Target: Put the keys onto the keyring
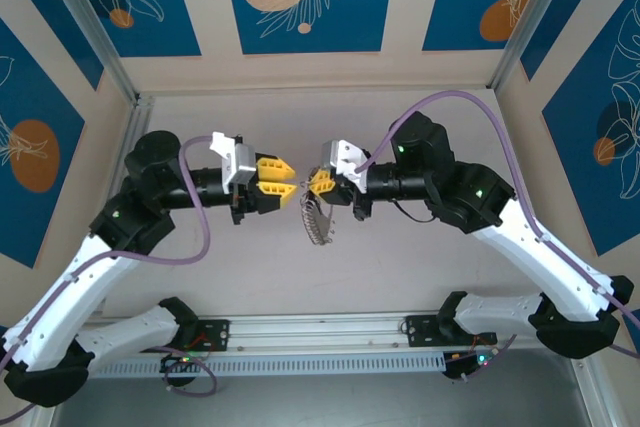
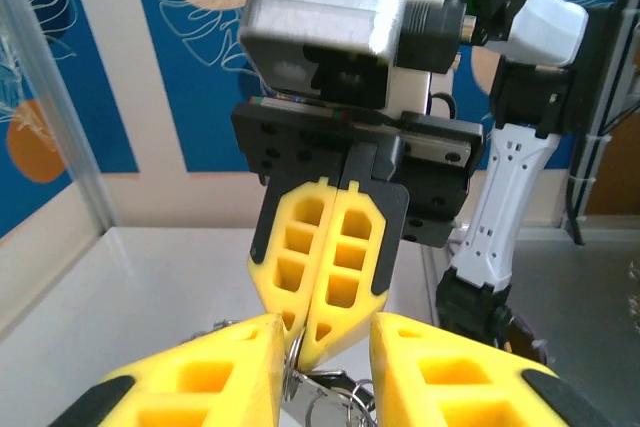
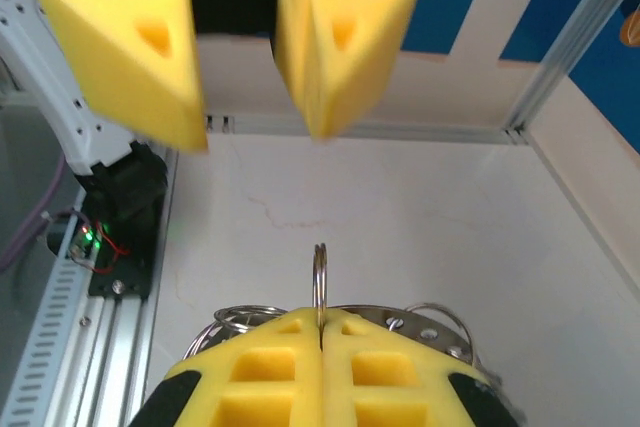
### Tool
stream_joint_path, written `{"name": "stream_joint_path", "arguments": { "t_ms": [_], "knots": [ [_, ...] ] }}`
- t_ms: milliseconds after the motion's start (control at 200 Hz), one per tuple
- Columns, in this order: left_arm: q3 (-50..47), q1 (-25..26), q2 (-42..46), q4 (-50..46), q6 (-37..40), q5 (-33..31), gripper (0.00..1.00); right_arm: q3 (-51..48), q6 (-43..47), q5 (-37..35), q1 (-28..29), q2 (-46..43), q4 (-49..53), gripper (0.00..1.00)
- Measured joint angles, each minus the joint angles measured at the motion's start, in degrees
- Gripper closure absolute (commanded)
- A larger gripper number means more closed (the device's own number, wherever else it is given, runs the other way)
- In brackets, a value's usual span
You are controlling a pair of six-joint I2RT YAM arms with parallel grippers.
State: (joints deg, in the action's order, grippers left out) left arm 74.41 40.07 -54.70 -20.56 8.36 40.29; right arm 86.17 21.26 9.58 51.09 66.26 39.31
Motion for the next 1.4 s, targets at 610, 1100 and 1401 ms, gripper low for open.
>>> {"name": "stream_joint_path", "arguments": {
  "t_ms": [610, 1100, 1401],
  "knots": [
    [6.25, 4.52, -8.76, -16.26, 11.76, -8.98, 0.89, 2.12, 3.63, -5.29, 2.05, 2.67, 6.58, 1.0],
    [6.54, 5.07, -8.74, -17.49, 13.68, -9.99, 1.0, 2.12, 3.85, -5.14, 1.92, 2.62, 6.6, 1.0],
    [0.02, 3.82, -4.24, -7.69, 7.3, -4.31, 1.0, 0.07, 3.8, -1.62, 1.95, 0.09, 3.65, 0.92]
  ]
}}
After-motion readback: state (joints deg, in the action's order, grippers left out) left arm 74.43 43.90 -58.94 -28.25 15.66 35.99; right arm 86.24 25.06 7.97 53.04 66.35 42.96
